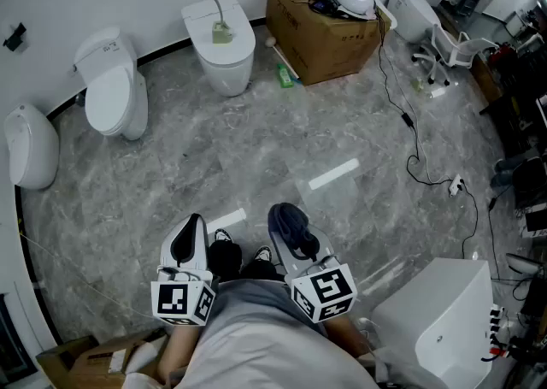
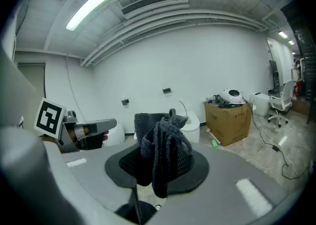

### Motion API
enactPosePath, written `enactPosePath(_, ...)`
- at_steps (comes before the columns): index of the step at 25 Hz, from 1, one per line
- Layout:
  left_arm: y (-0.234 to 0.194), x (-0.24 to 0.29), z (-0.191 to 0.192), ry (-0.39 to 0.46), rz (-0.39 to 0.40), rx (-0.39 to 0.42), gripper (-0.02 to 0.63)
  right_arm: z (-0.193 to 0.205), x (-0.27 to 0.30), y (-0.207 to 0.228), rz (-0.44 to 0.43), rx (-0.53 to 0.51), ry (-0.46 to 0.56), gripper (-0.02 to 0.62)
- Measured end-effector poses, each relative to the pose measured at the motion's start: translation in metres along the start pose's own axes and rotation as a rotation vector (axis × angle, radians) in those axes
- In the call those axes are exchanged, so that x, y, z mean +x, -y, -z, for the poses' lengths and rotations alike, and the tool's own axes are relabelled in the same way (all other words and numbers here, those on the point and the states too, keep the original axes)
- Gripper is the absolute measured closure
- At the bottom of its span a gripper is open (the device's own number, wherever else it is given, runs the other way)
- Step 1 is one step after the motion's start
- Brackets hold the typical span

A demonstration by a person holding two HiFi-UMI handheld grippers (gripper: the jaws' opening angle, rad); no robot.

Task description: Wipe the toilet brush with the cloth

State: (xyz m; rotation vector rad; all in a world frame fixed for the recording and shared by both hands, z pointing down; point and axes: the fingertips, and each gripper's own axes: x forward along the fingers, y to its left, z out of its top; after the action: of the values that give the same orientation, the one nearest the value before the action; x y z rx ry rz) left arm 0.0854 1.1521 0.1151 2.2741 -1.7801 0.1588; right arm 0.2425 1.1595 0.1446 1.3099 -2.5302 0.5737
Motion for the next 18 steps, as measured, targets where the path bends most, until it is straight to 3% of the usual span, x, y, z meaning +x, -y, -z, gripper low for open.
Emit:
enactPosePath(11, -0.003, 0.035, 0.000, -0.009, 0.003, -0.002, 0.606, 0.000, 0.022, 0.030, 0.001, 0.071, 0.006, 0.495)
enactPosePath(18, -0.011, 0.111, 0.001, -0.058, 0.098, -0.022, 0.606, -0.023, 0.078, 0.059, 0.006, 0.104, -0.014, 0.506)
